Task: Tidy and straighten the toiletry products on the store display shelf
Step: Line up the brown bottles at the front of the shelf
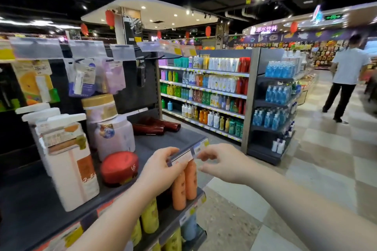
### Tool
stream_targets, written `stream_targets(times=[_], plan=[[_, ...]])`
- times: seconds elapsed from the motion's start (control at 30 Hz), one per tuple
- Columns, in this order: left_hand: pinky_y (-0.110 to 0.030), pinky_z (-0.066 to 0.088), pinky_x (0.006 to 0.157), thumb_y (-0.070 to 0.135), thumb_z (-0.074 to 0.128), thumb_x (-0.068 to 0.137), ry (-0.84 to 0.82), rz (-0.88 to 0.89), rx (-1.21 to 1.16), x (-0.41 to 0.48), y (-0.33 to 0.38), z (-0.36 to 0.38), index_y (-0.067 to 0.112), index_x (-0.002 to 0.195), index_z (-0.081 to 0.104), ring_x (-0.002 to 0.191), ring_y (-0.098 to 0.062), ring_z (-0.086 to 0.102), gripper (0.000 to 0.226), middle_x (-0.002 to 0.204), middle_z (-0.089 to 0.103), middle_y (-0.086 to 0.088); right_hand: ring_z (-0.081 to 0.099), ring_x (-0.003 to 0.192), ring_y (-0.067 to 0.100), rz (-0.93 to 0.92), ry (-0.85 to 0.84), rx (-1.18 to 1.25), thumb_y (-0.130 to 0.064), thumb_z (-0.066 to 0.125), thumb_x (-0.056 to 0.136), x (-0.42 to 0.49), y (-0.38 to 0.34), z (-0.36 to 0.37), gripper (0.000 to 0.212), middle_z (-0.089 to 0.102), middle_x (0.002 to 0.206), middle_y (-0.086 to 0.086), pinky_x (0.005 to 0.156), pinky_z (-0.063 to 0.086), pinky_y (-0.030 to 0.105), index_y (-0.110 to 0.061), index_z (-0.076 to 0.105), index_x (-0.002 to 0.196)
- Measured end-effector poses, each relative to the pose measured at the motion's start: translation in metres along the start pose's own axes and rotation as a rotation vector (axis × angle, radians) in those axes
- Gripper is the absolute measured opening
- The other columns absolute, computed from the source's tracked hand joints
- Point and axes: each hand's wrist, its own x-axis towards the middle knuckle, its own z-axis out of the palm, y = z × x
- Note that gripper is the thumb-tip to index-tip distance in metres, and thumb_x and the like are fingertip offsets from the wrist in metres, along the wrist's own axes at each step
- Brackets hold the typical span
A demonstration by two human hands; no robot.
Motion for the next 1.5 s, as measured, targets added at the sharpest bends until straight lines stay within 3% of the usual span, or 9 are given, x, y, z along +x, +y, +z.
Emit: stream_targets(times=[0.2,0.57,0.73,0.87,0.97,1.1,1.27,1.37,1.5], plan=[[-0.027,0.043,0.090,0.038,0.067,0.078,0.009,-0.050,-0.058,0.088,-0.018,0.037,0.029,0.123,0.054,0.111,-0.010,0.051,0.048,0.126,0.054,0.006,0.052,0.099,0.004,0.008,-0.006,-0.031,-0.039,0.059,0.085,0.079,0.053,-0.016,0.030,0.060,0.113,-0.011,0.085,0.041,0.021,-0.028,0.062,0.112],[-0.023,0.037,0.096,0.044,0.063,0.081,0.123,-0.196,0.039,0.170,-0.060,0.045,0.030,0.128,0.049,0.117,-0.009,0.046,0.051,0.131,0.048,0.009,0.057,0.101,0.008,-0.104,-0.150,-0.032,-0.035,0.062,0.084,0.228,0.107,-0.014,0.030,0.063,0.114,-0.007,0.090,0.044,0.023,-0.027,0.063,0.113],[-0.020,0.036,0.094,0.042,0.065,0.080,0.254,-0.339,0.094,0.186,-0.073,0.043,0.028,0.126,0.051,0.117,-0.010,0.048,0.050,0.129,0.050,0.007,0.053,0.086,0.010,-0.234,-0.231,-0.064,-0.027,0.061,0.085,0.304,0.120,0.002,0.021,0.067,0.106,0.000,0.070,0.035,0.019,-0.019,0.067,0.103],[-0.020,0.036,0.095,0.041,0.066,0.080,0.353,-0.447,0.104,0.195,-0.074,0.048,0.027,0.126,0.052,0.116,-0.010,0.049,0.050,0.129,0.051,0.006,0.058,0.094,0.013,-0.275,-0.266,-0.114,-0.033,0.060,0.085,0.359,0.128,0.020,0.024,0.067,0.108,-0.003,0.063,0.036,0.018,-0.023,0.067,0.106],[-0.022,0.038,0.098,0.038,0.067,0.080,0.414,-0.487,0.104,0.203,-0.075,0.054,0.024,0.125,0.053,0.114,-0.010,0.051,0.049,0.129,0.053,0.004,0.058,0.106,0.017,-0.255,-0.292,-0.048,-0.037,0.060,0.085,0.397,0.135,0.044,0.030,0.065,0.116,-0.001,0.077,0.038,0.019,-0.022,0.065,0.110],[-0.017,0.039,0.092,0.036,0.067,0.081,0.485,-0.538,0.147,0.211,-0.071,0.063,0.024,0.124,0.054,0.111,-0.010,0.053,0.046,0.123,0.054,0.005,0.056,0.115,0.021,-0.270,-0.327,0.014,-0.045,0.060,0.084,0.434,0.136,0.075,0.047,0.061,0.125,0.004,0.088,0.040,0.023,-0.016,0.059,0.121],[-0.018,0.046,0.072,0.033,0.066,0.081,0.528,-0.560,0.185,0.215,-0.065,0.066,0.031,0.110,0.057,0.086,-0.006,0.057,0.031,0.099,0.058,0.010,0.055,0.115,0.027,-0.247,-0.364,0.055,-0.054,0.062,0.078,0.458,0.130,0.102,0.064,0.058,0.126,0.010,0.085,0.042,0.028,-0.010,0.050,0.123],[-0.015,0.040,0.085,0.039,0.065,0.080,0.520,-0.625,0.256,0.217,-0.073,0.063,0.024,0.124,0.054,0.105,-0.008,0.055,0.048,0.120,0.057,0.006,0.056,0.113,0.026,-0.208,-0.393,0.106,-0.055,0.068,0.071,0.464,0.129,0.112,0.072,0.058,0.126,0.009,0.084,0.044,0.028,-0.011,0.047,0.124],[-0.024,0.041,0.096,0.043,0.065,0.077,0.503,-0.703,0.290,0.233,-0.091,0.052,0.019,0.128,0.051,0.113,-0.012,0.055,0.058,0.127,0.056,0.001,0.059,0.100,0.025,-0.161,-0.445,0.123,-0.049,0.071,0.069,0.469,0.130,0.114,0.064,0.060,0.115,0.008,0.075,0.043,0.026,-0.011,0.051,0.116]])
